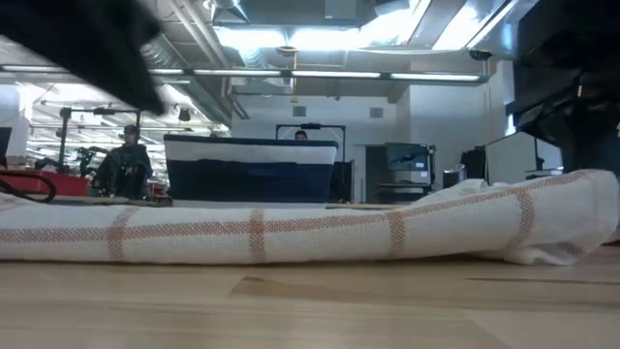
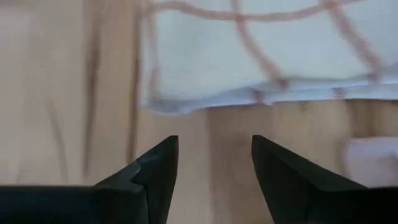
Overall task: Fold towel
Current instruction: Fold the left white patterned towel
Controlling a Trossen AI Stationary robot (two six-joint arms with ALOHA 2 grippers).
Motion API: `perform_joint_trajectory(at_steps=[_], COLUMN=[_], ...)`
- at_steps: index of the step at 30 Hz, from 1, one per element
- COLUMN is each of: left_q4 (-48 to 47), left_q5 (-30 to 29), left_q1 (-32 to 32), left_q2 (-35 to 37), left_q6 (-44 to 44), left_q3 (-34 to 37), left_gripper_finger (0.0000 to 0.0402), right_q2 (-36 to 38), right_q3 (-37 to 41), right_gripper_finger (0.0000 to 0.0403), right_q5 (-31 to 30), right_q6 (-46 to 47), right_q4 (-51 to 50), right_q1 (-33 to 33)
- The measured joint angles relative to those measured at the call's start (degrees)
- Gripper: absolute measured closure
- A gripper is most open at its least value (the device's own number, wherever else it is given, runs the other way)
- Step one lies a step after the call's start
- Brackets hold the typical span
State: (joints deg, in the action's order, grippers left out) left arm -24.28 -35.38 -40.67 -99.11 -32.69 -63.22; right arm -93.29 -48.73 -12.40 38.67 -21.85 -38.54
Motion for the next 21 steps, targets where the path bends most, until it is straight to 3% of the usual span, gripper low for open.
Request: perform_joint_trajectory(at_steps=[8, 17, 21], left_q4=[14.4, 17.3, 16.9], left_q5=[3.9, 3.2, -0.4], left_q1=[6.3, 8.1, 9.1], left_q2=[-5.8, -21.0, -27.5], left_q6=[13.3, 24.3, 26.4], left_q3=[-2.7, -19.3, -25.1], left_gripper_finger=[0.0274, 0.0274, 0.0274], right_q2=[-2.7, -3.1, -3.1], right_q3=[0.1, 0.1, 0.1], right_gripper_finger=[0.0197, 0.0197, 0.0197], right_q5=[-0.5, -3.3, -5.7], right_q6=[5.5, 12.3, 16.2], right_q4=[3.4, 5.6, 5.4], right_q1=[-2.5, -2.8, -3.5])
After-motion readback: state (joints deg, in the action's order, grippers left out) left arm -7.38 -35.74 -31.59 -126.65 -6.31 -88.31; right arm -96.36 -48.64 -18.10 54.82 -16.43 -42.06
